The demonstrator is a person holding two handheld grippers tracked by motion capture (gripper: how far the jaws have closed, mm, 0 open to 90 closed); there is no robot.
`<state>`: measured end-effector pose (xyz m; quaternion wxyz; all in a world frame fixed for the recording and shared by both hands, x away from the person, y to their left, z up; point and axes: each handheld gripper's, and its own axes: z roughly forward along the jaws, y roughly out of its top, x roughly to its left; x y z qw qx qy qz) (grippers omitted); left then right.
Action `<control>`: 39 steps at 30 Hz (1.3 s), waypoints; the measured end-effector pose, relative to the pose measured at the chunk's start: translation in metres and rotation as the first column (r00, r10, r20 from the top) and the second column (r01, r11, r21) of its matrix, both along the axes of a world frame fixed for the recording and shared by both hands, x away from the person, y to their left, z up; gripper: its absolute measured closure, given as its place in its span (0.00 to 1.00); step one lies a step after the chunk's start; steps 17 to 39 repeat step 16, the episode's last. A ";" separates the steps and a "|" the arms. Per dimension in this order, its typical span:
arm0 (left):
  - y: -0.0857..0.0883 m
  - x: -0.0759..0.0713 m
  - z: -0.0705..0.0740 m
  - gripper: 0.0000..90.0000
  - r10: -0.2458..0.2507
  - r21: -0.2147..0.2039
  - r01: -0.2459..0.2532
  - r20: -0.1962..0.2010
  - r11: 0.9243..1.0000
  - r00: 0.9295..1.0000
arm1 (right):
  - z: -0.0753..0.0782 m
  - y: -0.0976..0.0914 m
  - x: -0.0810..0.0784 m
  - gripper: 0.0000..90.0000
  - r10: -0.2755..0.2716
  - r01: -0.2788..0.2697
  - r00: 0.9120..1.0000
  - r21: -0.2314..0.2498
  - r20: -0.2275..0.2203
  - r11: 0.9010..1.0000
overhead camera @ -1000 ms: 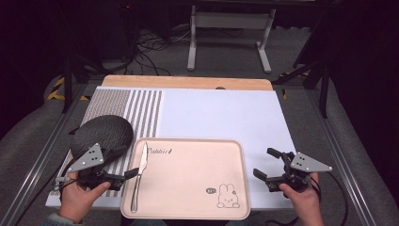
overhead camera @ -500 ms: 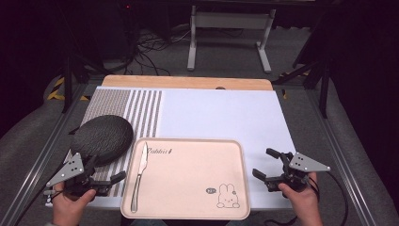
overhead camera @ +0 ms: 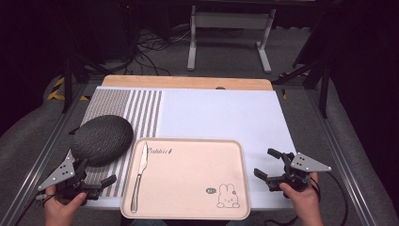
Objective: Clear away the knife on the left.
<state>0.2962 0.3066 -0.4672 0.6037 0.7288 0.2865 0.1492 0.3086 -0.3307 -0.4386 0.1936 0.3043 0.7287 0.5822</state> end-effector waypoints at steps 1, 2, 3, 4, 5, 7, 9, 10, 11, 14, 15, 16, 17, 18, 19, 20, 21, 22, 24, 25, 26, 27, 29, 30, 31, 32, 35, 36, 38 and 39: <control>-0.001 0.000 -0.002 0.07 -0.001 -0.001 0.001 -0.001 1.000 1.000 | 0.000 -0.001 0.000 0.05 -0.001 0.001 1.000 0.002 0.002 1.000; -0.002 -0.001 -0.003 0.07 -0.004 0.018 0.004 -0.006 1.000 1.000 | 0.000 -0.002 0.000 0.05 -0.004 0.004 1.000 0.003 0.005 1.000; -0.004 -0.001 -0.003 0.07 -0.002 0.020 0.002 0.002 1.000 1.000 | 0.001 -0.003 -0.001 0.05 -0.007 0.007 1.000 0.003 0.005 1.000; -0.004 -0.001 -0.003 0.07 -0.002 0.020 0.002 0.002 1.000 1.000 | 0.001 -0.004 -0.001 0.05 -0.008 0.008 1.000 0.006 0.003 1.000; -0.005 -0.001 -0.002 0.07 -0.005 0.028 0.005 0.000 1.000 1.000 | 0.001 -0.004 -0.001 0.05 -0.008 0.008 1.000 0.006 0.003 1.000; -0.007 -0.002 0.000 0.06 -0.007 0.032 0.006 0.003 0.999 1.000 | 0.001 -0.005 -0.001 0.05 -0.010 0.010 1.000 0.007 0.005 1.000; -0.007 -0.001 0.000 0.06 -0.005 0.045 0.005 0.012 0.999 1.000 | 0.001 -0.005 -0.001 0.05 -0.009 0.009 1.000 0.006 0.006 1.000; -0.007 -0.002 0.000 0.07 -0.001 0.041 0.001 0.008 0.999 1.000 | 0.001 -0.005 -0.001 0.05 -0.009 0.009 1.000 0.005 0.006 1.000; -0.007 -0.002 0.000 0.07 -0.001 0.041 0.001 0.008 0.999 1.000 | 0.001 -0.005 -0.001 0.05 -0.009 0.009 1.000 0.005 0.006 1.000; -0.006 -0.001 -0.001 0.07 0.007 0.033 -0.007 0.006 0.999 1.000 | 0.001 -0.004 -0.001 0.05 -0.009 0.009 1.000 0.004 0.006 1.000; -0.005 -0.001 0.000 0.07 0.006 0.029 -0.007 0.005 1.000 1.000 | 0.001 -0.004 -0.001 0.05 -0.009 0.009 1.000 0.003 0.006 1.000; -0.005 -0.001 0.000 0.07 0.009 0.021 -0.010 0.002 1.000 1.000 | 0.001 -0.004 -0.002 0.05 -0.009 0.009 1.000 0.002 0.005 1.000; -0.005 -0.001 0.000 0.07 0.009 0.021 -0.010 0.002 1.000 1.000 | 0.001 -0.004 -0.002 0.05 -0.009 0.009 1.000 0.002 0.005 1.000; -0.005 -0.001 0.000 0.07 0.009 0.021 -0.010 0.002 1.000 1.000 | 0.001 -0.004 -0.002 0.05 -0.009 0.009 1.000 0.002 0.005 1.000; -0.005 -0.001 0.000 0.07 0.009 0.021 -0.010 0.002 1.000 1.000 | 0.001 -0.004 -0.002 0.05 -0.009 0.009 1.000 0.002 0.005 1.000; -0.005 -0.001 0.000 0.07 0.009 0.021 -0.010 0.002 1.000 1.000 | 0.001 -0.004 -0.002 0.05 -0.009 0.009 1.000 0.002 0.005 1.000; -0.005 -0.001 0.000 0.07 0.009 0.021 -0.010 0.002 1.000 1.000 | 0.001 -0.004 -0.002 0.05 -0.009 0.009 1.000 0.002 0.005 1.000; -0.005 -0.001 0.000 0.07 0.009 0.021 -0.010 0.002 1.000 1.000 | 0.001 -0.004 -0.002 0.05 -0.009 0.009 1.000 0.002 0.005 1.000; -0.005 -0.001 0.000 0.07 0.009 0.021 -0.010 0.002 1.000 1.000 | 0.001 -0.004 -0.002 0.05 -0.009 0.009 1.000 0.002 0.005 1.000; -0.005 -0.001 0.000 0.07 0.009 0.021 -0.010 0.002 1.000 1.000 | 0.001 -0.004 -0.002 0.05 -0.009 0.009 1.000 0.002 0.005 1.000; -0.005 -0.001 0.000 0.07 0.009 0.021 -0.010 0.002 1.000 1.000 | 0.001 -0.004 -0.002 0.05 -0.009 0.009 1.000 0.002 0.005 1.000; -0.005 -0.001 0.000 0.07 0.009 0.021 -0.010 0.002 1.000 1.000 | 0.001 -0.004 -0.002 0.05 -0.009 0.009 1.000 0.002 0.005 1.000; -0.005 -0.001 0.000 0.07 0.009 0.021 -0.010 0.002 1.000 1.000 | 0.001 -0.004 -0.002 0.05 -0.009 0.009 1.000 0.002 0.005 1.000; -0.005 -0.001 0.000 0.07 0.009 0.021 -0.010 0.002 1.000 1.000 | 0.001 -0.004 -0.002 0.05 -0.009 0.009 1.000 0.002 0.005 1.000; -0.005 -0.001 0.000 0.07 0.009 0.021 -0.010 0.002 1.000 1.000 | 0.001 -0.004 -0.002 0.05 -0.009 0.009 1.000 0.002 0.005 1.000; -0.005 -0.001 0.000 0.07 0.009 0.021 -0.010 0.002 1.000 1.000 | 0.001 -0.004 -0.002 0.05 -0.009 0.009 1.000 0.002 0.005 1.000; -0.005 -0.001 0.000 0.07 0.009 0.021 -0.010 0.002 1.000 1.000 | 0.001 -0.004 -0.002 0.05 -0.009 0.009 1.000 0.002 0.005 1.000; -0.005 -0.001 0.000 0.07 0.009 0.021 -0.010 0.002 1.000 1.000 | 0.001 -0.004 -0.002 0.05 -0.009 0.009 1.000 0.002 0.005 1.000; -0.005 -0.001 0.000 0.07 0.009 0.021 -0.010 0.002 1.000 1.000 | 0.001 -0.004 -0.002 0.05 -0.009 0.009 1.000 0.002 0.005 1.000; -0.005 -0.001 0.000 0.07 0.009 0.021 -0.010 0.002 1.000 1.000 | 0.001 -0.004 -0.002 0.05 -0.009 0.009 1.000 0.002 0.005 1.000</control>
